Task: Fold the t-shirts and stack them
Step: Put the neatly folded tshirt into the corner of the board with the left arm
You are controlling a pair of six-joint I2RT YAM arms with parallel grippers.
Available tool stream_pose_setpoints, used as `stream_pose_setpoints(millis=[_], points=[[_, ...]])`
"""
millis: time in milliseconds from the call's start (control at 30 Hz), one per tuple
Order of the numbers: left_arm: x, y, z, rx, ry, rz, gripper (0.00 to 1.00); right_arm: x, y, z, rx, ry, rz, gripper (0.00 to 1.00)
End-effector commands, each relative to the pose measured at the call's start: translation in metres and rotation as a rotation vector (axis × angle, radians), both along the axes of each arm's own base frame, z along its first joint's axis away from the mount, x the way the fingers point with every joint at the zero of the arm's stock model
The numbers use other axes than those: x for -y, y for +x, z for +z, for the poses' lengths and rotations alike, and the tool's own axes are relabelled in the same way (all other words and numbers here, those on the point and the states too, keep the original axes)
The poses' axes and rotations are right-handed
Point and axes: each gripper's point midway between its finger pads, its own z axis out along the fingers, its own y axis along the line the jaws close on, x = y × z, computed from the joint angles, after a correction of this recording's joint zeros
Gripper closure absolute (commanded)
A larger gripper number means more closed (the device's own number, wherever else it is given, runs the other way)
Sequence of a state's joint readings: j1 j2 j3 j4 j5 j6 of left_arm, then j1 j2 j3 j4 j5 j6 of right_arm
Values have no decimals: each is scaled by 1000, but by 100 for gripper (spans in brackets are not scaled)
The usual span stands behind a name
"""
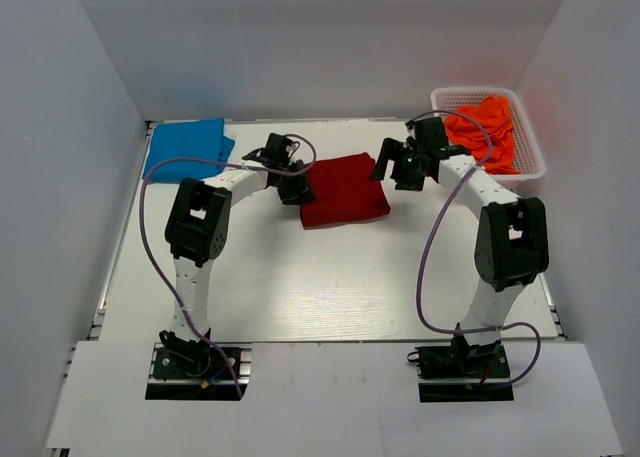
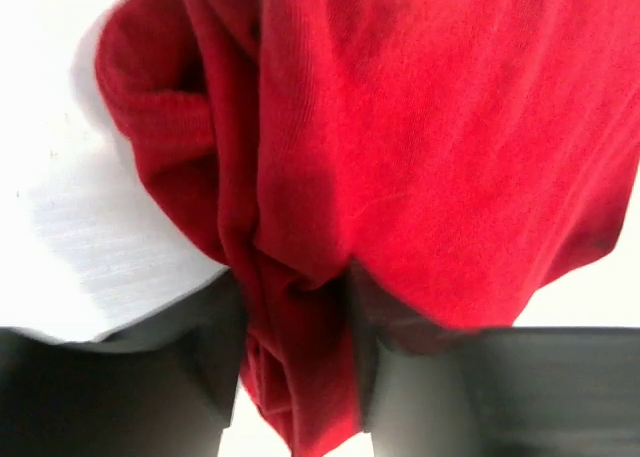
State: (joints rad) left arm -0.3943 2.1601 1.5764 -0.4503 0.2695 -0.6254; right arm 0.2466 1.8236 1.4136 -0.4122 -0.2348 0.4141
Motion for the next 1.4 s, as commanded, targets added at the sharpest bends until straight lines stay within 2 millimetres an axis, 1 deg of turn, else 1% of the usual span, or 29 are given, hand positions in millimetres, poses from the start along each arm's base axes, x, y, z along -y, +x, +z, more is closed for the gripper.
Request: stream_pose_setpoints(millis=[0,33,67,100,133,167,200,233,300,333,367,400,467,500,533,567,600,667,700,733,800,867,900,1033,1133,1200,1267,1300,1367], points=[[0,4,-13,40,18,2,54,1,4,31,87,16,-2,10],[1,7,-14,47,22,-8,72,1,4,33,91,18,-3,10],[4,16,-7,75,18,-17,86,0,2,36,99,23,-1,10],[3,20,-8,83,31,-23,94,1,1,36,97,23,-2,10],[4,22,-12,86,46,-45,99,1,1,35,100,24,-2,10],[7,32,-2,144,60,-109,100,2,-2,33,102,20,3,10],[5,38,5,173,83,-125,100,3,-3,43,132,25,1,10],[-3,45,4,191,142,-124,100,5,-3,45,144,21,-4,10],[-19,61,27,271,205,-192,100,7,-10,51,179,16,9,10],[-22,66,37,313,233,-215,100,8,-10,51,189,12,11,10],[-33,73,52,374,297,-282,100,11,-14,50,194,5,8,10],[-38,76,69,416,332,-301,100,10,-16,54,206,7,10,10],[-45,82,89,469,396,-355,100,12,-18,57,223,9,10,10],[-48,83,99,509,430,-409,100,12,-20,53,218,5,12,10],[-56,86,110,528,459,-414,100,12,-21,56,221,9,12,10],[-59,87,113,536,481,-428,100,12,-22,57,227,9,15,10],[-67,90,125,567,515,-447,100,12,-23,55,220,12,12,10],[-79,93,140,597,562,-434,100,12,-25,61,231,15,12,10],[-88,98,145,605,587,-417,100,13,-25,59,223,13,8,10],[-102,103,157,627,623,-401,100,15,-25,60,225,13,3,10],[-114,107,170,648,643,-395,100,14,-28,64,224,12,5,10],[-134,115,185,668,689,-370,100,14,-29,75,248,20,0,10],[-143,119,192,677,715,-357,100,15,-31,73,242,20,-3,10],[-175,127,231,743,788,-324,100,15,-34,80,260,29,-8,10],[-195,129,239,755,809,-333,100,17,-31,81,258,13,-17,10],[-213,129,259,787,831,-294,100,17,-29,80,247,6,-16,10],[-221,133,270,817,824,-275,100,15,-28,81,244,21,-15,10],[-232,132,282,831,834,-247,100,13,-29,79,236,26,-11,10],[-241,133,287,838,835,-232,100,11,-27,80,236,42,-15,10]])
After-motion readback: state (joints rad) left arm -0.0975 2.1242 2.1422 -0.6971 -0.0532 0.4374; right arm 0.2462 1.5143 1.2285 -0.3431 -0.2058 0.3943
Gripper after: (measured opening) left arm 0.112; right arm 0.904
